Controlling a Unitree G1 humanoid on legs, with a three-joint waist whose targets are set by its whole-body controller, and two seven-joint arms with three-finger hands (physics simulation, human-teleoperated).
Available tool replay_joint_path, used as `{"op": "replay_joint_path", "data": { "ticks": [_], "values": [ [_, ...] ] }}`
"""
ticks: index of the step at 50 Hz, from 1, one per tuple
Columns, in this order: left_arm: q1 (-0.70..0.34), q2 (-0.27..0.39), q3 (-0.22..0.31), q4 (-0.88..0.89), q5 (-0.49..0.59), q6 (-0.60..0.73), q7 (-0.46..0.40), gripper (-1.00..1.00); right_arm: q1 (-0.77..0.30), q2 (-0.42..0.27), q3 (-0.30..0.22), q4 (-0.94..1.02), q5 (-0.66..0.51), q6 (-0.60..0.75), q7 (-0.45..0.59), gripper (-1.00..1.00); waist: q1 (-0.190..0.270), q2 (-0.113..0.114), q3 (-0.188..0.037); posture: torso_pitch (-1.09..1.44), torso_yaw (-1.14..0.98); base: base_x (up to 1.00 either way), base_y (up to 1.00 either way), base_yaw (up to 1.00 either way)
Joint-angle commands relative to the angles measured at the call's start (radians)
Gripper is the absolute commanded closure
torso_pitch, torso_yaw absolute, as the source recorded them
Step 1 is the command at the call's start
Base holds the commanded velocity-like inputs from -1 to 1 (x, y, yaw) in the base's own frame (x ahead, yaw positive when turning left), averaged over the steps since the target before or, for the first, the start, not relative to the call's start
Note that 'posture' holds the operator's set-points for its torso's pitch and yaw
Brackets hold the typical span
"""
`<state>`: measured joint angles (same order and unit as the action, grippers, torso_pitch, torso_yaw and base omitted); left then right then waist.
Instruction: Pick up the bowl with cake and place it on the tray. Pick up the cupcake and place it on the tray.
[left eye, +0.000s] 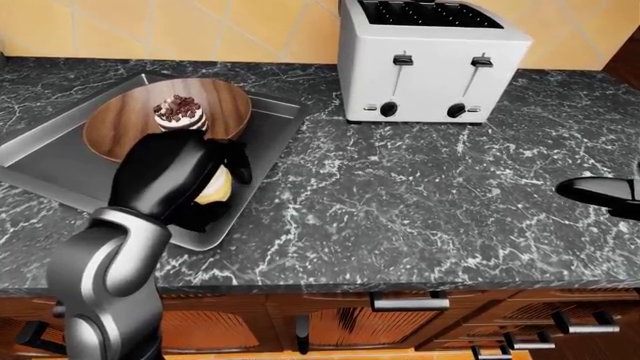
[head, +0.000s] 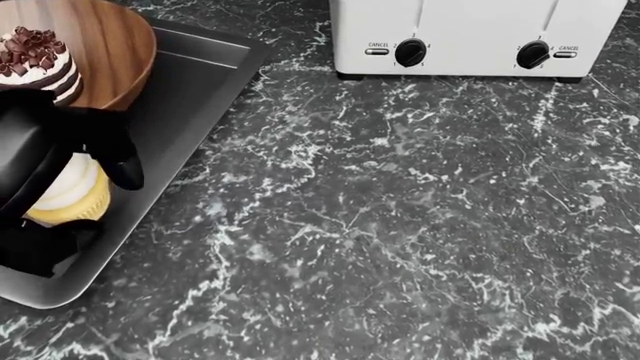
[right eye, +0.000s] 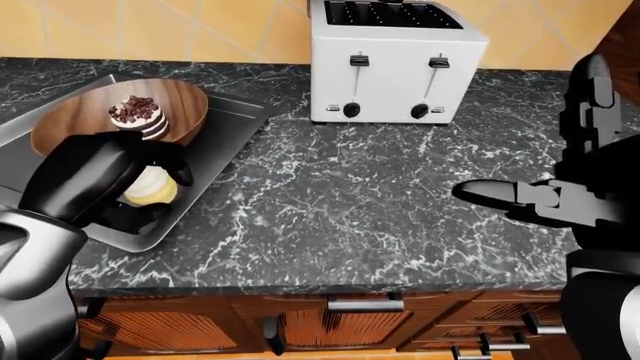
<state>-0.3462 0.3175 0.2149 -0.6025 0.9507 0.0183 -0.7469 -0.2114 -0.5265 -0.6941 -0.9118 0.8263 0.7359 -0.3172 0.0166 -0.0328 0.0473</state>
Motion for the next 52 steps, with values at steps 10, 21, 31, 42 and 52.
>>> {"op": "replay_joint_path", "data": {
  "ticks": [10,21,31,42,52],
  "values": [
    [-0.027,0.01,0.012,-0.044,-0.003,0.001,0.009,0.09,-0.016,-0.013,-0.013,-0.011,-0.013,-0.029,0.009,-1.0,0.0,0.001,-0.019,0.0,0.0,0.0,0.0,0.0],
    [-0.017,0.006,0.012,-0.044,-0.004,-0.007,0.009,-0.05,-0.015,-0.014,-0.02,-0.022,-0.001,-0.022,0.0,-1.0,0.0,0.001,-0.019,0.0,0.0,0.0,0.0,0.0],
    [-0.019,0.004,0.009,-0.044,-0.001,-0.008,0.005,-0.14,-0.018,-0.031,-0.03,-0.027,0.027,-0.011,-0.022,-1.0,0.001,0.0,-0.017,0.0,0.0,0.0,0.0,0.0],
    [-0.09,0.004,-0.015,-0.083,0.008,0.039,-0.055,-0.13,-0.016,-0.038,-0.037,-0.017,0.032,-0.023,-0.017,-1.0,0.002,-0.002,-0.016,0.0,0.0,0.0,0.0,0.0],
    [-0.135,0.003,-0.032,-0.113,0.017,0.068,-0.094,-0.13,-0.008,-0.031,-0.034,-0.015,0.022,-0.032,-0.008,-1.0,0.002,-0.003,-0.015,0.0,0.0,0.0,0.0,0.0]
  ]
}}
